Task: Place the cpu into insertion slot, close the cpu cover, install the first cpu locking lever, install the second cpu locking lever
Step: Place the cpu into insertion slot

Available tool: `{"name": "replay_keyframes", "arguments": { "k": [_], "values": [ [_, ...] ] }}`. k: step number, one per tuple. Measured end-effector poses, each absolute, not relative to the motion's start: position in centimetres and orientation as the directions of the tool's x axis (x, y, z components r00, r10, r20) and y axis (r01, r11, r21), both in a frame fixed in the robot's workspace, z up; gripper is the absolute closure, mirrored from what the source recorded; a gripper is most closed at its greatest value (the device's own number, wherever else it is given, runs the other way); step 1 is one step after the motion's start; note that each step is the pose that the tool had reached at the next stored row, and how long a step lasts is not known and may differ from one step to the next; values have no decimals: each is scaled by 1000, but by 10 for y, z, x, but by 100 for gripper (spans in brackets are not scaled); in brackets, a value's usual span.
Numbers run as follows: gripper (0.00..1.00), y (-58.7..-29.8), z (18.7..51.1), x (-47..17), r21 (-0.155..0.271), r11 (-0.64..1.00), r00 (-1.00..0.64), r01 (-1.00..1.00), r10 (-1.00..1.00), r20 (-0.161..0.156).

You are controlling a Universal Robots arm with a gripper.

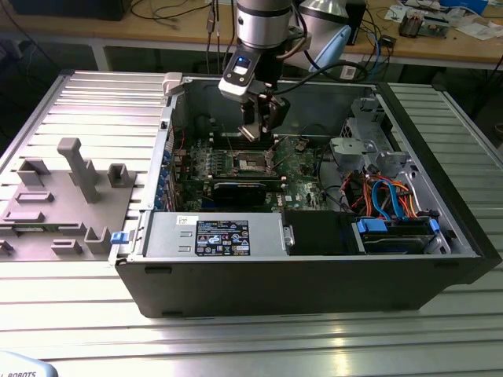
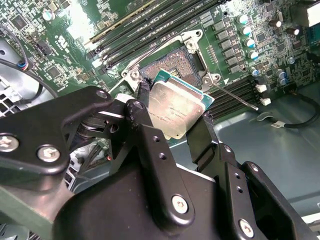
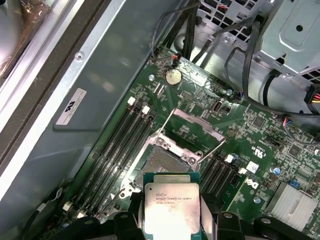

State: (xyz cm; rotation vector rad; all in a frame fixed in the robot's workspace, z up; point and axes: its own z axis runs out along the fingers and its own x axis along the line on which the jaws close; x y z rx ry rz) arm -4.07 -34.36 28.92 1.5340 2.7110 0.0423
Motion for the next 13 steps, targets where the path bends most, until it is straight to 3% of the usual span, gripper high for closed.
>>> {"name": "replay_keyframes", "arguments": {
  "k": [13],
  "values": [
    [45,-344,289,-41,35,480,-480,876,877,-12]
  ]
}}
